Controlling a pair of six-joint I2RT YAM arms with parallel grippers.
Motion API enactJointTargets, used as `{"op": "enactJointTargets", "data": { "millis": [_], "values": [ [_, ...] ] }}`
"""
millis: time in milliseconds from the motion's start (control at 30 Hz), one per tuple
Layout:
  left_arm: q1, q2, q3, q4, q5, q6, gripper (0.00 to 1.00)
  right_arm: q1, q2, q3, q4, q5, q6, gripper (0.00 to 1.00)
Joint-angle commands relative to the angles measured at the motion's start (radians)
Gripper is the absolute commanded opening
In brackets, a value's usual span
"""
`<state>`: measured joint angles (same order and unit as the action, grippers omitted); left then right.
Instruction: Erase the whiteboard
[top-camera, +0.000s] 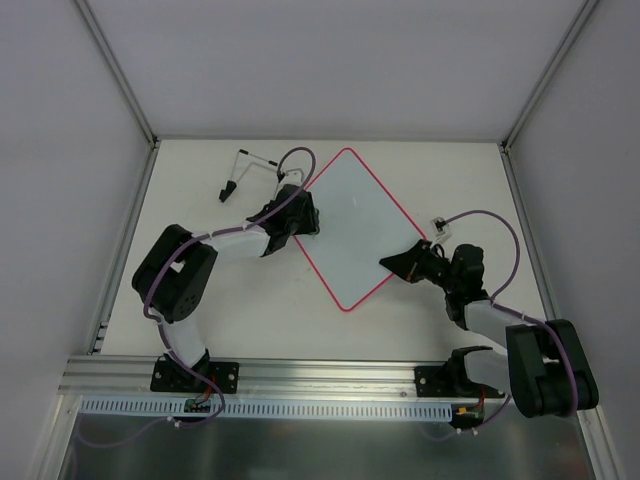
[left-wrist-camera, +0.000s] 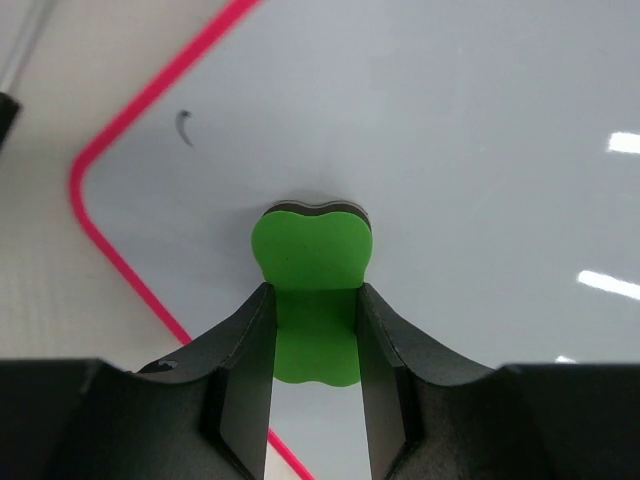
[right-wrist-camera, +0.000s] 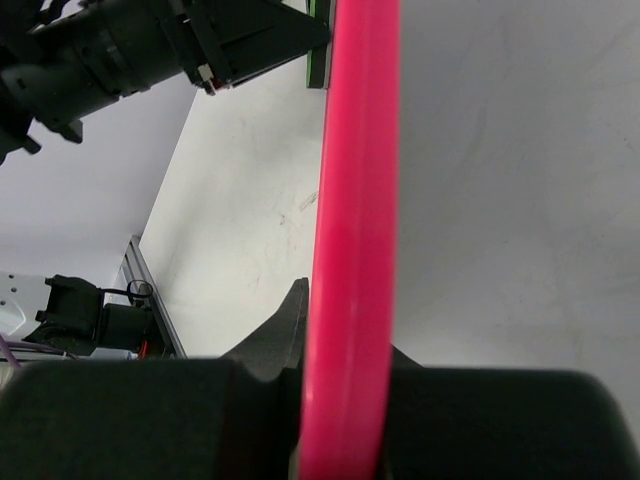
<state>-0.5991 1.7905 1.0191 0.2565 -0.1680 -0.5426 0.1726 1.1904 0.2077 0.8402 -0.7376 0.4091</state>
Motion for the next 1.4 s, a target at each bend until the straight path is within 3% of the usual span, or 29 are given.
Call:
{"op": "enactJointTargets", "data": {
  "millis": [0,333,733,1367],
  "values": [
    [-0.139,0.029,0.03,-0.049,0.142,-0.06,0.0,0.047,-0.018,0.027,0.091,-0.206,-0.205,0.0],
    [-0.148,-0.009,0.053,-0.048,0.078,-0.046,0.0,0.048,-0.014,0.027,0.092,-0.209,-0.205,0.0],
    [0.111,0.052,0.022,-0.049,0.165,-0.076,0.0,0.048,-0.012,0.03,0.092,-0.21,-0.204,0.0],
    [0.255,0.098,0.032,-0.14,0.202,-0.135,0.0,0.051,-0.009,0.032,0.092,-0.21,-0.205,0.0]
  ]
}}
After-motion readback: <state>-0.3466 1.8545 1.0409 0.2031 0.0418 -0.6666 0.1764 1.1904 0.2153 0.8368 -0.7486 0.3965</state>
